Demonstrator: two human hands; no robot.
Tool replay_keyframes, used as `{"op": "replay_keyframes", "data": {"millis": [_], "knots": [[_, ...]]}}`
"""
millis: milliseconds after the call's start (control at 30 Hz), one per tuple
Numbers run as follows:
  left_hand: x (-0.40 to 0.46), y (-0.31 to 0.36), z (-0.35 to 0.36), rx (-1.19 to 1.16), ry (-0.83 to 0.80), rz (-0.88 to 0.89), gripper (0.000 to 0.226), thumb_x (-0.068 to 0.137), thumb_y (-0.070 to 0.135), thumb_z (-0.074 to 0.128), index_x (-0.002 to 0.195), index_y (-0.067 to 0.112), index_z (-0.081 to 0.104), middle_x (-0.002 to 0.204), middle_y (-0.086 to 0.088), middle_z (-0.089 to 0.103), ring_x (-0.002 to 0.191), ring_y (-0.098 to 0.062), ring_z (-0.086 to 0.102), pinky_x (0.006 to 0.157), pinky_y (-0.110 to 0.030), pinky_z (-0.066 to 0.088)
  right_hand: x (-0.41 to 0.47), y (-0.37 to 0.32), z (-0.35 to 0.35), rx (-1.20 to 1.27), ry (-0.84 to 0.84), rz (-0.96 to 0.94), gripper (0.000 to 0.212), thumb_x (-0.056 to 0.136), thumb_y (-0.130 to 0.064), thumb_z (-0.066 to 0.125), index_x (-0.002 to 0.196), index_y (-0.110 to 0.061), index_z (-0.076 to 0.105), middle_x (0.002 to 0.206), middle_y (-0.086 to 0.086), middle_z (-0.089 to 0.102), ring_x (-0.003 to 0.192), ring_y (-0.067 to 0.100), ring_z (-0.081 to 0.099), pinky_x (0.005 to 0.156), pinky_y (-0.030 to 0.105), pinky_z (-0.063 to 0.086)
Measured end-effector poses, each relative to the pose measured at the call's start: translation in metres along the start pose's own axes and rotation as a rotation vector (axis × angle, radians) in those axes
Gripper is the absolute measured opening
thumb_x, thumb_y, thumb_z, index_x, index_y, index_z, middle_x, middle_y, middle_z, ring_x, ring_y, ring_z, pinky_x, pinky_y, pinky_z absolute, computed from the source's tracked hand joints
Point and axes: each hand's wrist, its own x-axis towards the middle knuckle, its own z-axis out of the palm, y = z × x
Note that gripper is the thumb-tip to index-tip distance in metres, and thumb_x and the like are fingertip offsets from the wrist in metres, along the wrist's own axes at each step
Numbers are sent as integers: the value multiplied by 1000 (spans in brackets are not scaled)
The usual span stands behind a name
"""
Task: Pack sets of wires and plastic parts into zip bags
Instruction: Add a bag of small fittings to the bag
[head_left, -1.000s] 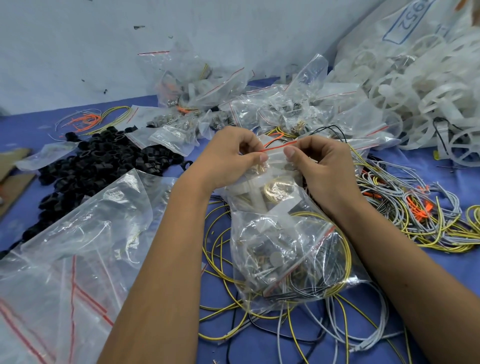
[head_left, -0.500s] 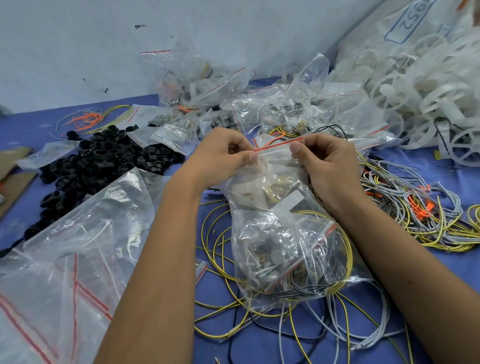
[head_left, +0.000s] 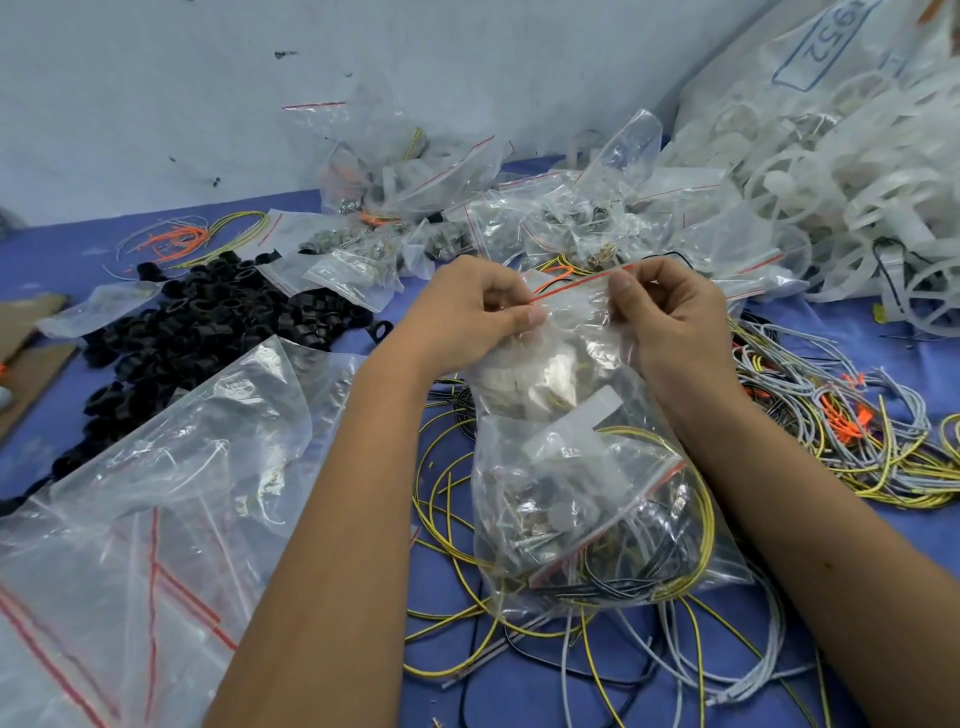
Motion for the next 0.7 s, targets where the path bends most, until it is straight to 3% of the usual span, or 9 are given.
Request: {"op": "replay_keyframes", "data": {"millis": [100, 200, 300, 433, 567, 700], "knots": [[-4, -1, -4, -92, 36, -49, 12, 80, 16, 88, 86, 13, 78, 69, -2, 73, 62, -5, 62, 59, -19, 48, 2, 2, -1, 29, 4, 39, 11, 102, -18, 63, 99, -9, 59, 66, 1, 71, 51, 26, 47, 50, 30, 36], [-7, 2, -11, -171, 43, -71, 25, 70, 8, 93, 88, 11, 76, 70, -1, 71, 65, -10, 63, 61, -18, 51, 2, 0, -2, 16, -18, 56, 10, 103, -20, 62, 101, -11, 58, 68, 3, 73, 49, 22, 51, 43, 26, 37], [-7, 5, -13, -148, 3, -80, 23, 72, 10, 93, 89, 9, 78, 72, 0, 74, 66, -7, 64, 63, -17, 52, -1, -3, 0, 59, -59, 83, 11, 101, -18, 64, 102, -7, 64, 68, 0, 72, 60, 11, 68, 54, 23, 53], [-7, 8, -9, -122, -3, -82, 11, 84, 15, 85, 85, 8, 78, 85, -19, 76, 74, -14, 64, 72, -25, 52, -1, -5, 1, 35, -58, 81, 9, 100, -16, 65, 95, -10, 69, 70, 0, 72, 66, 11, 66, 68, 29, 57], [-7, 5, -9, -151, -21, -78, 13, 87, 11, 81, 77, 16, 75, 67, 1, 70, 61, -4, 59, 59, -13, 45, -2, -6, 2, 20, -57, 78, 10, 100, -15, 66, 92, -10, 69, 67, -3, 73, 61, 7, 65, 62, 23, 55], [-7, 4, -9, -151, 15, -18, 20, 87, 4, 79, 76, 20, 74, 75, -10, 69, 73, -17, 61, 74, -27, 51, -3, -8, 3, 37, -46, 72, 14, 97, -12, 69, 84, -17, 72, 71, -1, 75, 62, 9, 66, 61, 25, 53]]}}
